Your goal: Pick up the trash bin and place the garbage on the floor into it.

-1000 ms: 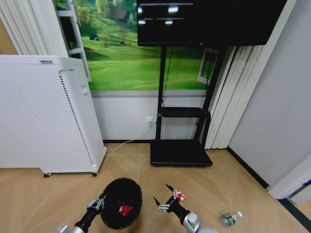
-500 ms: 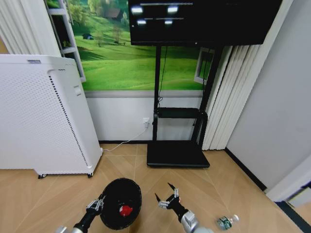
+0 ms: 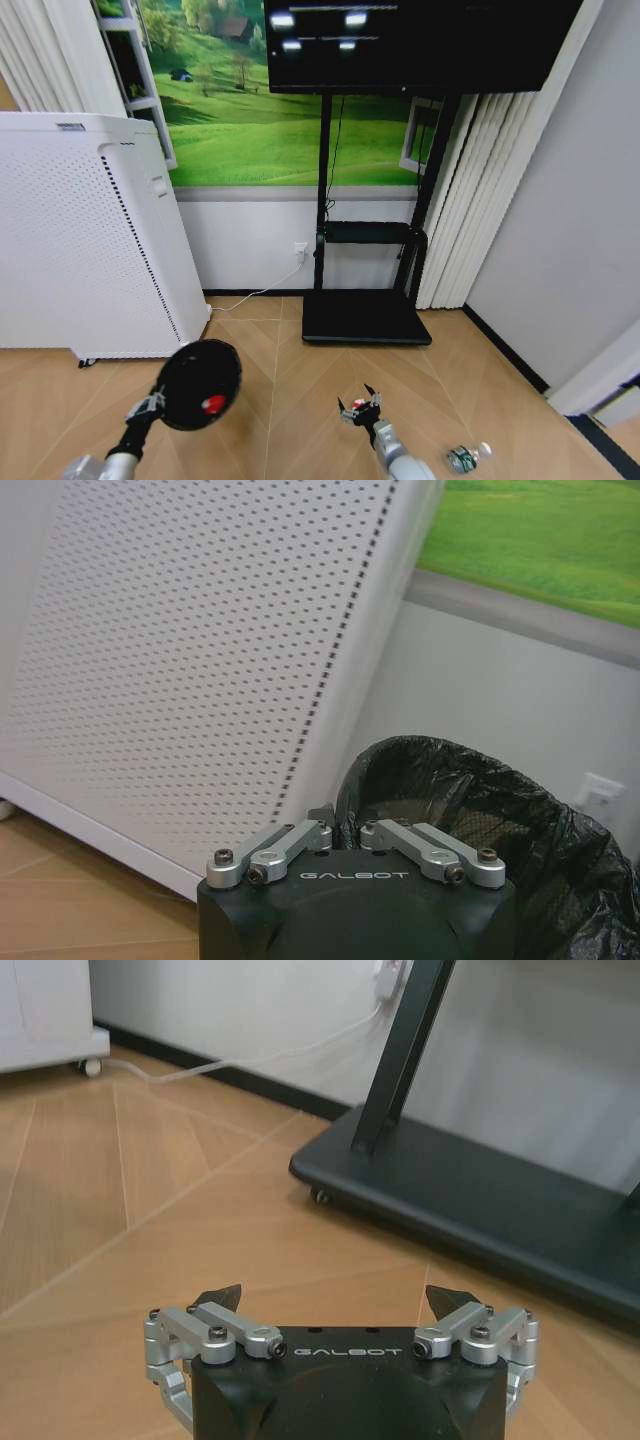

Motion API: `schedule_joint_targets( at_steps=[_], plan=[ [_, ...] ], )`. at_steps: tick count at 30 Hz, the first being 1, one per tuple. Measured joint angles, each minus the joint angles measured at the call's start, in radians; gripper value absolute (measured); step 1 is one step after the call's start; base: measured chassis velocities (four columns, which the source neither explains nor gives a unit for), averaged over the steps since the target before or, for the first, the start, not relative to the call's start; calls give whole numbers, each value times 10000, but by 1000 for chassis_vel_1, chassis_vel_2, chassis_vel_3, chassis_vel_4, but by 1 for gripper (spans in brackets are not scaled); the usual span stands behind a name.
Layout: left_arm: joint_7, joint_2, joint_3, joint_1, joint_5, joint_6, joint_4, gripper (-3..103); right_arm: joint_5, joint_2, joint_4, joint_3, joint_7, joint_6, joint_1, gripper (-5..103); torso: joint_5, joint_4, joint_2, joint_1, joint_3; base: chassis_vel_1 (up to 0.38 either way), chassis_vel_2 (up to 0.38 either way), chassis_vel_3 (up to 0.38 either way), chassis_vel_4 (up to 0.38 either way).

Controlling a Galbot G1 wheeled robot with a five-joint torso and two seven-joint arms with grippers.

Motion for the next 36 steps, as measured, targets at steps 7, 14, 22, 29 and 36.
schedule_joint_targets(
  at_steps=[7,14,22,29,36],
  plan=[
    [-999,-29,178,-248,213,-93,165,7,-846,446,-1935,-235,-117,128,1115,100,1,0,-1,0,1,0,0,0,0],
    [-869,94,252,-105,75,-94,-167,7,-1637,571,-3515,-182,-215,401,2456,100,1,4,-1,1,1,0,0,0,0],
    [-653,133,232,-44,-23,-94,-348,7,-2159,356,-4093,4,-544,538,2429,100,1,-2,-1,1,1,0,0,0,0],
    [-613,80,256,-63,-151,-94,-391,7,-2335,364,-4578,45,-625,798,2329,100,0,0,-1,1,1,0,0,0,0],
    [-545,128,289,-137,-160,-108,-317,7,-3047,606,-5433,-30,-490,1190,2677,100,1,1,-1,1,1,0,0,0,0]
  ],
)
